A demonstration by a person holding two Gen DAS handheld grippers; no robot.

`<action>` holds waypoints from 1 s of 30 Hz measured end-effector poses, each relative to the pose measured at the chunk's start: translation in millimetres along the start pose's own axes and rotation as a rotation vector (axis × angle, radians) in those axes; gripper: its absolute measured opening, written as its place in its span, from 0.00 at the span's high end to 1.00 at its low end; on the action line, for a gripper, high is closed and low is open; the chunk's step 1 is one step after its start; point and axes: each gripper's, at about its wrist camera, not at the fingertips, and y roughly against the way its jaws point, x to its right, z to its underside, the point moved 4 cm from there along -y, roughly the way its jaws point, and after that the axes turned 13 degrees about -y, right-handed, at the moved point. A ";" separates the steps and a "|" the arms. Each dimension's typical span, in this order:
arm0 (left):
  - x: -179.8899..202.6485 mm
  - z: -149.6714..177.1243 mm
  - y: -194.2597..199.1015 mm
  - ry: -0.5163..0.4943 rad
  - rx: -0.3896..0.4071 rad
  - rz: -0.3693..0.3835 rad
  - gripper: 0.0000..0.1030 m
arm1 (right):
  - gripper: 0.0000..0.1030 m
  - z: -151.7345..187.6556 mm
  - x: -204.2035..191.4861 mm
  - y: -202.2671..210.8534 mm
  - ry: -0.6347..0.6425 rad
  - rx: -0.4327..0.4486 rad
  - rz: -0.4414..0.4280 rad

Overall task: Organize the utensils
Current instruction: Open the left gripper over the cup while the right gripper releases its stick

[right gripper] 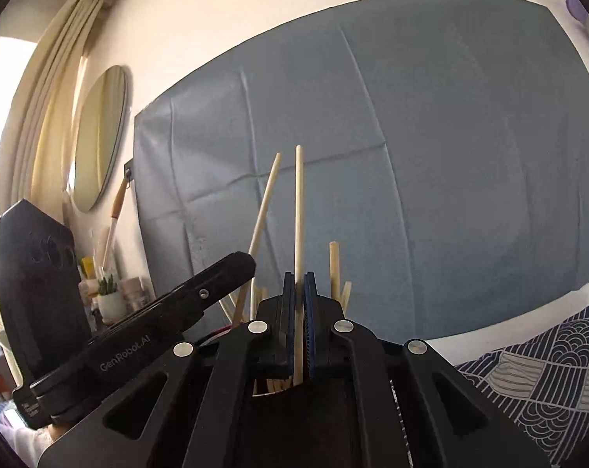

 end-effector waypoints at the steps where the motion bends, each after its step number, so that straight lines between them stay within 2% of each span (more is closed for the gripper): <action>1: -2.9 1.0 2.7 0.003 -0.001 0.000 0.95 | 0.95 -0.8 -0.5 0.2 -0.001 0.003 0.000; 9: -7.0 -4.4 11.4 0.000 -0.001 -0.029 0.94 | 0.90 -12.0 1.2 12.3 -0.036 0.039 0.010; 10: -7.9 -5.3 12.4 0.005 -0.006 -0.033 0.92 | 0.87 -13.9 1.5 14.1 -0.047 0.046 0.013; 11: -7.4 -7.6 13.3 0.006 -0.005 -0.037 0.90 | 0.75 -15.8 1.4 15.9 -0.055 0.052 0.016; 12: -8.2 -9.2 16.1 0.004 -0.001 -0.044 0.83 | 0.60 -17.9 1.3 18.4 -0.064 0.060 0.022; 13: -9.4 -11.4 19.6 0.004 0.004 -0.052 0.73 | 0.56 -19.7 0.9 20.7 -0.065 0.065 0.025; 14: -10.0 -13.4 21.9 0.006 0.007 -0.055 0.68 | 0.52 -22.1 -0.7 24.2 -0.061 0.077 0.034; 16: -9.2 -20.4 26.5 0.009 0.017 -0.067 0.45 | 0.41 -27.7 -3.9 31.0 -0.066 0.093 0.036; 17: -8.7 -22.6 29.0 0.007 0.021 -0.071 0.42 | 0.30 -30.6 -4.7 34.4 -0.073 0.102 0.040; 18: -8.2 -26.2 32.6 0.003 0.025 -0.083 0.32 | 0.24 -33.6 -5.4 38.8 -0.084 0.113 0.045; 19: -7.8 -28.9 34.8 0.003 0.027 -0.093 0.21 | 0.20 -36.8 -6.2 43.1 -0.095 0.122 0.046; 20: -7.5 -32.4 38.7 0.003 0.031 -0.106 0.17 | 0.15 -39.8 -7.4 44.8 -0.104 0.120 0.042; 22: -6.8 -38.8 47.3 0.002 0.040 -0.127 0.04 | 0.15 -43.9 -7.2 50.5 -0.136 0.095 0.034; 30: -3.9 -52.3 71.1 0.017 0.007 -0.178 0.05 | 0.09 -57.9 -13.5 80.0 -0.161 0.077 0.041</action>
